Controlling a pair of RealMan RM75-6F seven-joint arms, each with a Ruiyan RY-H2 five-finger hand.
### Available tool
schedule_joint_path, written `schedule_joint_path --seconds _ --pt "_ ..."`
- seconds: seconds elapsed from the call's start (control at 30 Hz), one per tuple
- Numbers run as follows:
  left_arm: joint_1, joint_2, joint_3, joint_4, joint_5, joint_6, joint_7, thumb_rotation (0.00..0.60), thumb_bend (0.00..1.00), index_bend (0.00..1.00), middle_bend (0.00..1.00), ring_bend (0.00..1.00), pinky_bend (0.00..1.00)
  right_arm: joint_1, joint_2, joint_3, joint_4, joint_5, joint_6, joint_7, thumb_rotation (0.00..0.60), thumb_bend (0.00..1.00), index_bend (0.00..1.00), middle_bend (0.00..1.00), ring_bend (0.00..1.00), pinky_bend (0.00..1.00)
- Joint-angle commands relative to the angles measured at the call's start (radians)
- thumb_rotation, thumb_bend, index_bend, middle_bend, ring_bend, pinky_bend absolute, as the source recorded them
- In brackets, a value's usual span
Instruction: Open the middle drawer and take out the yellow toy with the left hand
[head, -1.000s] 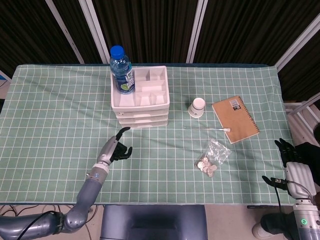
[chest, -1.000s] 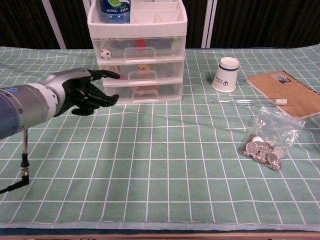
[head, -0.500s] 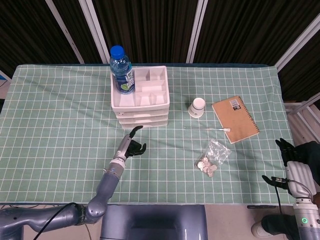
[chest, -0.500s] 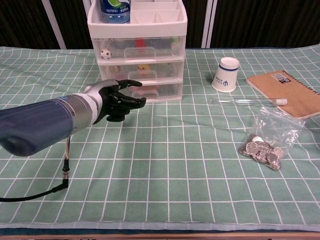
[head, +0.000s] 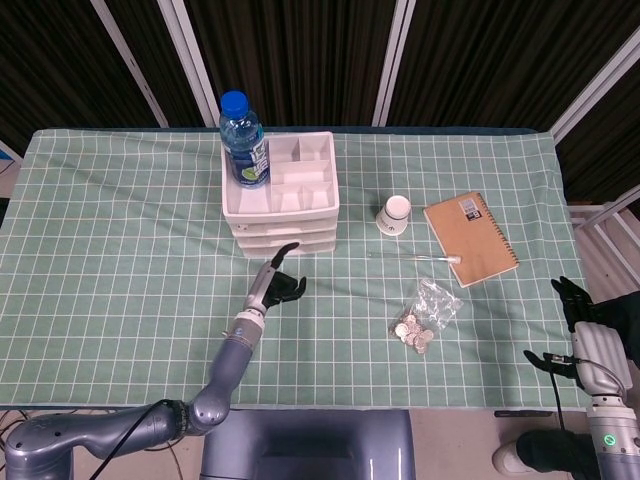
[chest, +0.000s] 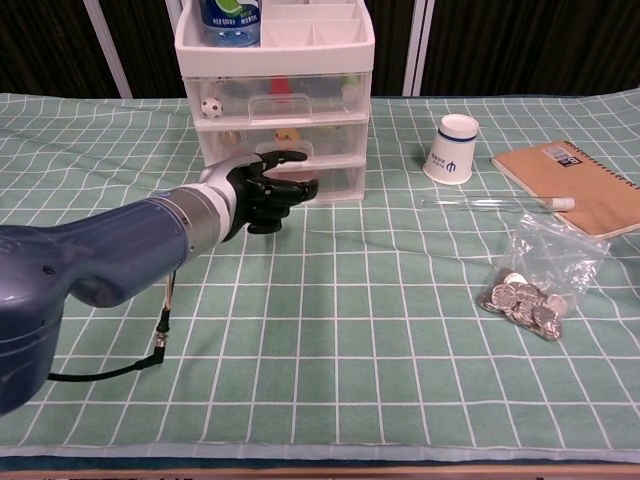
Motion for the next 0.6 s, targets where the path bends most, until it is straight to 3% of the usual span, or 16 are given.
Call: schedule_joint_path --seconds 0.03,0.6 --pt "-0.007 -0.014 -0.009 0.019 0.012 0.002 -0.019 0.600 0.47 0.11 1.00 1.00 1.00 0.000 0.000 0.000 0.000 0.002 -0.002 0.001 0.600 0.06 0.00 0.00 0.00 0.22" --pt "-0.013 -0.039 -0.010 0.074 -0.001 0.013 -0.039 0.600 0.47 0.11 1.00 1.00 1.00 0.001 0.003 0.002 -0.005 0.007 -0.006 0.007 0.600 0.06 0.00 0.00 0.00 0.22"
